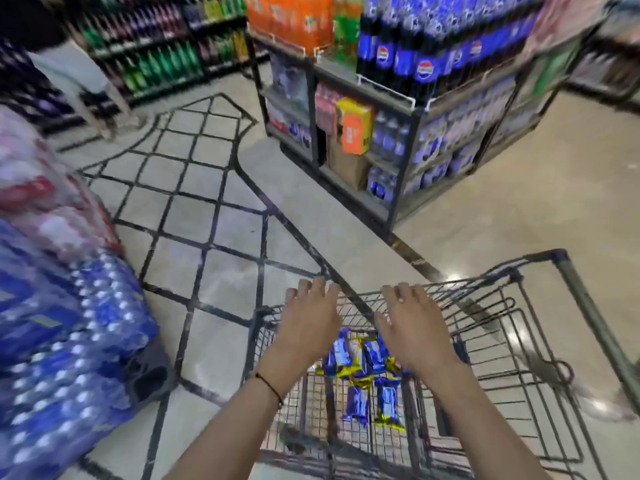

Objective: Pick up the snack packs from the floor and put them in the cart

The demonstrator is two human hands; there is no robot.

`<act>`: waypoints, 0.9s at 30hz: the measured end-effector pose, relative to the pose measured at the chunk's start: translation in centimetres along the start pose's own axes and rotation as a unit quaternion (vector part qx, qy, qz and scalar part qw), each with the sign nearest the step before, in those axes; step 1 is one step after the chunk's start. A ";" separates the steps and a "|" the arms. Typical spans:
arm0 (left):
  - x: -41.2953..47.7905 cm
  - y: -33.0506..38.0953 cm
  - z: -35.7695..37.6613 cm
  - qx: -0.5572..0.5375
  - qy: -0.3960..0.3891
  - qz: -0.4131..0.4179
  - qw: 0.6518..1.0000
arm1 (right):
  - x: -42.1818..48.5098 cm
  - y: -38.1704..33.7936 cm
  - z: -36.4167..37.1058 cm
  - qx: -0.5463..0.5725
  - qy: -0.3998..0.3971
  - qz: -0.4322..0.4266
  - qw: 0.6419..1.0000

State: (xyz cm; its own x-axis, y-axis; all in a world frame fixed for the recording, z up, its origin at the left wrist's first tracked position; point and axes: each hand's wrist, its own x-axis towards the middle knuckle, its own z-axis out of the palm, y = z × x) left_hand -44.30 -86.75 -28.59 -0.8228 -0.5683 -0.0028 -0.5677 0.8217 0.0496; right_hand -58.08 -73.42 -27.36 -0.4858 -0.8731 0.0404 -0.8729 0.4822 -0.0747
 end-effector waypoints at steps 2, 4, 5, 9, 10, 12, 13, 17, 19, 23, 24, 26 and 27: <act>-1.5 -0.9 -2.4 0.026 0.032 -0.020 0.999 | 0.4 -0.9 -2.0 0.004 0.018 -0.042 0.999; -3.3 -1.7 -4.3 0.040 0.049 -0.061 0.996 | 0.8 -1.9 -3.8 0.008 0.034 -0.083 0.996; -4.4 -2.0 -5.1 0.044 0.058 -0.084 0.994 | 1.0 -2.5 -4.6 0.004 0.040 -0.104 0.994; -9.9 -2.1 -7.9 0.063 0.108 -0.168 0.978 | 0.5 -5.2 -7.0 -0.013 0.059 -0.187 0.981; -11.4 -1.9 -8.4 0.065 0.117 -0.190 0.973 | 0.2 -5.9 -7.4 -0.013 0.063 -0.208 0.976; -14.7 -1.7 -9.2 0.069 0.119 -0.238 0.962 | -0.6 -7.8 -7.8 -0.010 0.068 -0.253 0.965; -16.4 -1.7 -9.5 0.070 0.116 -0.259 0.956 | -1.1 -9.0 -8.0 -0.006 0.065 -0.273 0.960; -24.7 -2.6 -10.3 0.091 0.130 -0.352 0.922 | -3.8 -15.1 -8.3 0.009 0.040 -0.369 0.928; -29.4 -3.4 -10.7 0.105 0.137 -0.409 0.896 | -5.8 -18.9 -8.6 0.016 0.031 -0.419 0.907; -38.8 -4.2 -11.4 0.102 0.141 -0.514 0.840 | -11.1 -26.6 -8.8 0.025 0.024 -0.503 0.864; -41.2 -4.1 -11.5 0.097 0.142 -0.532 0.829 | -12.6 -28.5 -8.6 0.029 0.012 -0.524 0.851; -46.4 -3.7 -11.4 0.092 0.130 -0.566 0.809 | -16.2 -32.5 -8.3 0.028 -0.006 -0.565 0.825; -49.1 -3.5 -11.3 0.090 0.121 -0.586 0.796 | -18.2 -34.5 -8.1 0.026 -0.010 -0.584 0.812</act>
State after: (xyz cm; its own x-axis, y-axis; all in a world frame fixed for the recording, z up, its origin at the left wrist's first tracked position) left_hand -1.62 -62.14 -17.37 0.2925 -0.9226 0.2515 -0.9540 -0.2995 0.0109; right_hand -19.50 -73.56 -17.43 0.6718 -0.7344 0.0969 -0.7347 -0.6772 -0.0389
